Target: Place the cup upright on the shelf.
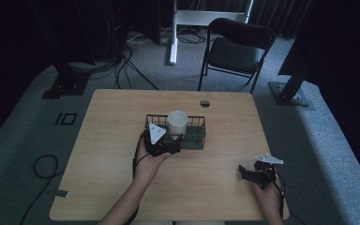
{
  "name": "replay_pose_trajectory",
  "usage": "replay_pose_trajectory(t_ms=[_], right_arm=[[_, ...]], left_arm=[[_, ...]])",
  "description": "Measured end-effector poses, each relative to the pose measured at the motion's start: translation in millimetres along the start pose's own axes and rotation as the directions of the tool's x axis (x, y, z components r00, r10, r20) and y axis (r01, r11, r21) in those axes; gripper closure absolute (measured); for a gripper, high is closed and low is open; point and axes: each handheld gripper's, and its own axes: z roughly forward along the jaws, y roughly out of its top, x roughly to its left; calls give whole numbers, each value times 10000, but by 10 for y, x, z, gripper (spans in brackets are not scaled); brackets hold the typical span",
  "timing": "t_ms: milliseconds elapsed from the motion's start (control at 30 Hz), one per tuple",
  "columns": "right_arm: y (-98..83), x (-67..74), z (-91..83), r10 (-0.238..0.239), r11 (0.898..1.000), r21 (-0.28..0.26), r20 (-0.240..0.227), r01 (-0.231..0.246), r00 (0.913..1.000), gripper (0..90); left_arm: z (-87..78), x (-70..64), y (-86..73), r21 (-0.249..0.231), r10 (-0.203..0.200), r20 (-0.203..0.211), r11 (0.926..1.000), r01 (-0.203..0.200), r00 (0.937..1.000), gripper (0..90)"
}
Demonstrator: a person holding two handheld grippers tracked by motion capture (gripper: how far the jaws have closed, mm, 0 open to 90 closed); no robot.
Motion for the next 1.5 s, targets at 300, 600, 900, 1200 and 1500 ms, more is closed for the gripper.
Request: replay_pose_trajectory(t_ms=[300, 600, 900, 1200, 1500], right_arm=[[0, 0, -1, 1, 10000, 8, -5, -1, 10000, 140], [-1, 0, 0, 0, 10000, -2, -4, 0, 10000, 140], [-1, -1, 0, -13, 10000, -4, -3, 13, 10000, 140], [-1, -2, 0, -28, 10000, -1, -1, 28, 10000, 140], [-1, -2, 1, -23, 10000, 0, -3, 23, 10000, 140]], left_arm=[[-223, 118, -124, -163, 270, 64, 9995, -269, 9996, 104], [-363, 199, -289, 62, 852, 245, 9963, -854, 9961, 104], [-477, 328, -557, 557, 774, 314, 9953, -791, 9965, 104], [-633, 528, -895, 1040, 528, -58, 9932, -520, 9986, 104], [-844, 703, -1107, 1302, 203, -634, 9914, -119, 9978, 104]])
